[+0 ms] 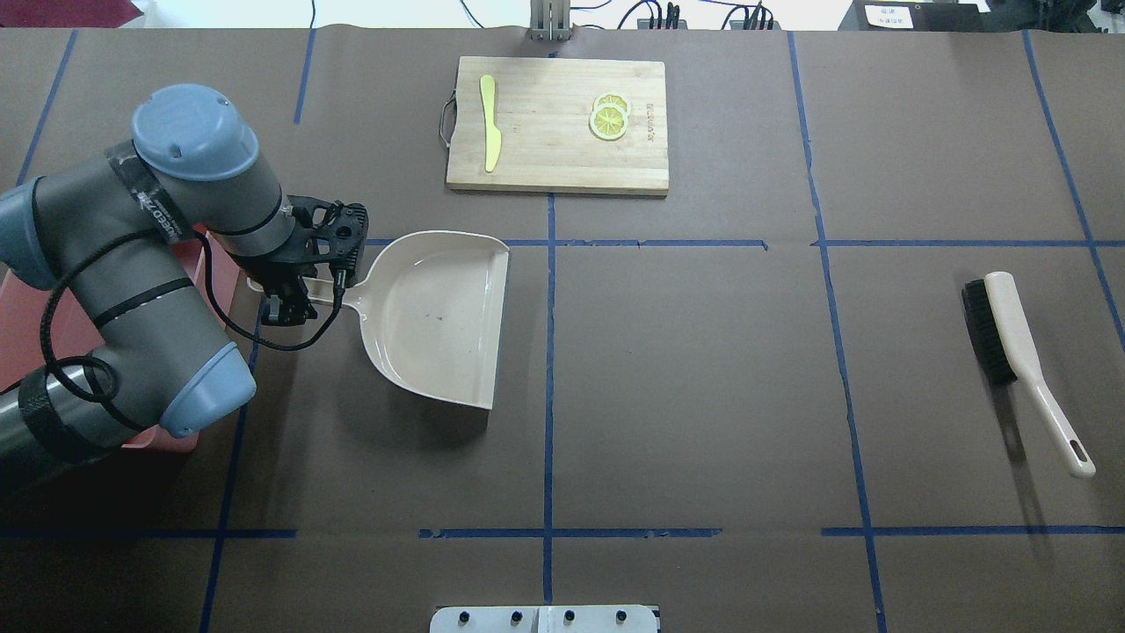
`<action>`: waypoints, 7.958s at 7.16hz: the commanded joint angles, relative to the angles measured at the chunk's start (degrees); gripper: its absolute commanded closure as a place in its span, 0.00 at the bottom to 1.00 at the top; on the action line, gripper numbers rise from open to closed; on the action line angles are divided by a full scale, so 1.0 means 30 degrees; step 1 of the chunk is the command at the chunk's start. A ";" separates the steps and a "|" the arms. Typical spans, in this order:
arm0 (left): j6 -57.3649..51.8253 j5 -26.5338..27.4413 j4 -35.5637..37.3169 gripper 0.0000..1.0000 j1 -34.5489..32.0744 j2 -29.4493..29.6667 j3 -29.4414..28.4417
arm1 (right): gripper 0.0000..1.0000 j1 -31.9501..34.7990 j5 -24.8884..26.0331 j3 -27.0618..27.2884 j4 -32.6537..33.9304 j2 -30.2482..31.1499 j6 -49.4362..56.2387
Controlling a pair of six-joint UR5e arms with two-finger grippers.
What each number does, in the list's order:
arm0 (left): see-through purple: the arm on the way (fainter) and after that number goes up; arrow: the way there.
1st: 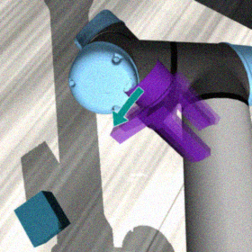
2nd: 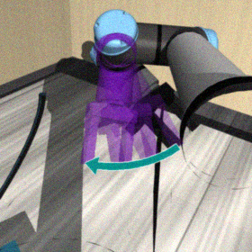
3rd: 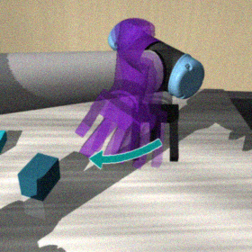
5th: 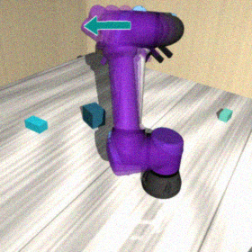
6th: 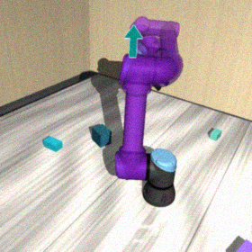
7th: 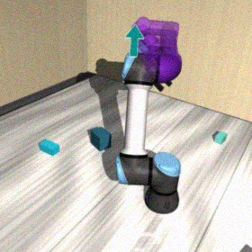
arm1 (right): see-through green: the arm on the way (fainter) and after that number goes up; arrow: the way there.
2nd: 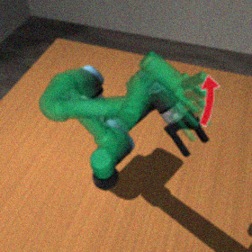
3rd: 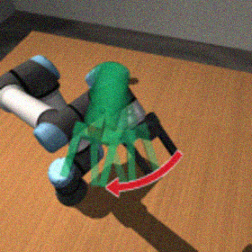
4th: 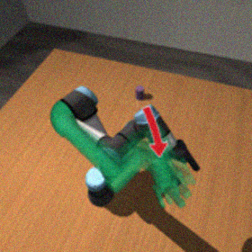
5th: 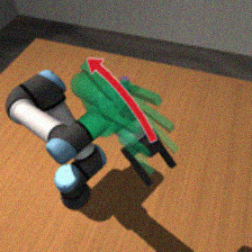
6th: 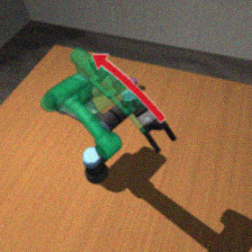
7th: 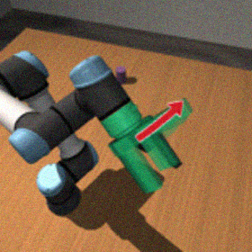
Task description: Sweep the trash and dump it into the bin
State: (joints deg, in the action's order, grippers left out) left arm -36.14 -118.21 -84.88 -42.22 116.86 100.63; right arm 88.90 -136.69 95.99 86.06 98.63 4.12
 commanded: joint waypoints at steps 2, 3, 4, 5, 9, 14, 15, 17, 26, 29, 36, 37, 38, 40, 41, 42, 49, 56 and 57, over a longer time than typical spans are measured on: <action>0.1323 0.0000 -0.0416 0.89 0.0769 0.0247 -0.0437 | 0.00 0.0016 -0.0022 -0.0005 -0.0006 -0.0063 -0.0027; 0.1237 0.0000 -0.0445 0.89 0.0830 0.0247 -0.0321 | 0.00 0.0045 -0.0022 -0.0005 -0.0006 -0.0063 -0.0027; 0.1207 0.0000 -0.0475 0.88 0.1033 0.0276 -0.0291 | 0.00 0.0016 -0.0022 -0.0034 -0.0006 -0.0063 -0.0027; 0.1294 0.0000 -0.0997 0.83 0.1180 0.0363 -0.0406 | 0.00 0.0016 -0.0022 -0.0005 -0.0006 -0.0092 -0.0027; 0.1060 0.0234 -0.1384 0.01 0.1446 0.0071 -0.0583 | 0.00 0.0016 -0.0022 0.0024 -0.0006 -0.0238 -0.0027; 0.4854 0.0703 -0.1179 0.00 0.0398 0.0012 0.1982 | 0.00 0.0016 -0.0051 0.0112 -0.0035 -0.0356 -0.0027; 0.7305 0.0674 -0.1178 0.00 -0.0160 -0.0307 0.3039 | 0.00 0.0045 -0.0051 0.0228 -0.0035 -0.0356 -0.0027; 0.9811 0.0499 -0.0568 0.00 -0.1652 -0.1472 0.3545 | 0.00 0.0074 -0.0051 0.0433 -0.0064 -0.0356 -0.0027; 1.3189 -0.2190 -0.0299 0.00 -1.3160 -0.6872 -0.1333 | 0.00 0.0074 -0.0954 0.0610 -0.0123 -0.0882 -0.0056; 1.2927 -0.4561 -0.0533 0.00 -1.4434 -0.7222 -0.3008 | 0.00 0.0074 -0.1633 0.0552 -0.0152 -0.1204 -0.1601; 1.2545 -0.5917 -0.0826 0.00 -1.5015 -0.7546 -0.4802 | 0.00 0.0162 -0.1663 0.0610 -0.0181 -0.1205 -0.1755; 1.2516 -0.5947 -0.0914 0.00 -1.5367 -0.7575 -0.4918 | 0.00 0.0220 -0.1634 0.0610 -0.0181 -0.1263 -0.1727; 1.2196 -0.6063 -0.0943 0.00 -1.5864 -0.8417 -0.4774 | 0.00 0.0221 -0.1633 0.0610 -0.0181 -0.1293 -0.1726; 1.1842 -0.6006 -0.0944 0.00 -1.5898 -0.8513 -0.4452 | 0.00 0.0308 -0.1633 0.0581 -0.0181 -0.1323 -0.1697; 1.1581 -0.5919 -0.0944 0.00 -1.5898 -0.8542 -0.4450 | 0.00 0.0309 -0.1633 0.0552 -0.0152 -0.1323 -0.1697; 1.0911 -0.5918 -0.0944 0.00 -1.5898 -0.8542 -0.4508 | 0.00 0.0309 -0.1633 0.0551 -0.0152 -0.1294 -0.1697; 1.0904 -0.5918 -0.0944 0.00 -1.5928 -0.8484 -0.4480 | 0.00 0.1656 -0.0227 -0.0265 0.0903 -0.1118 -0.1580; 1.0904 -0.5918 -0.0856 0.00 -1.5898 -0.8250 -0.4509 | 0.00 0.1656 -0.0227 -0.0357 0.0873 -0.1089 -0.1609; 1.0904 -0.5918 -0.0827 0.00 -1.5898 -0.8249 -0.4509 | 0.00 0.1685 -0.0256 -0.0357 0.0873 -0.1059 -0.1638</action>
State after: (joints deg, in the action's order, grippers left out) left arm -3.43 -135.97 -87.45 -89.91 92.06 87.11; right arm 93.88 -137.39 94.92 88.72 95.36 -0.73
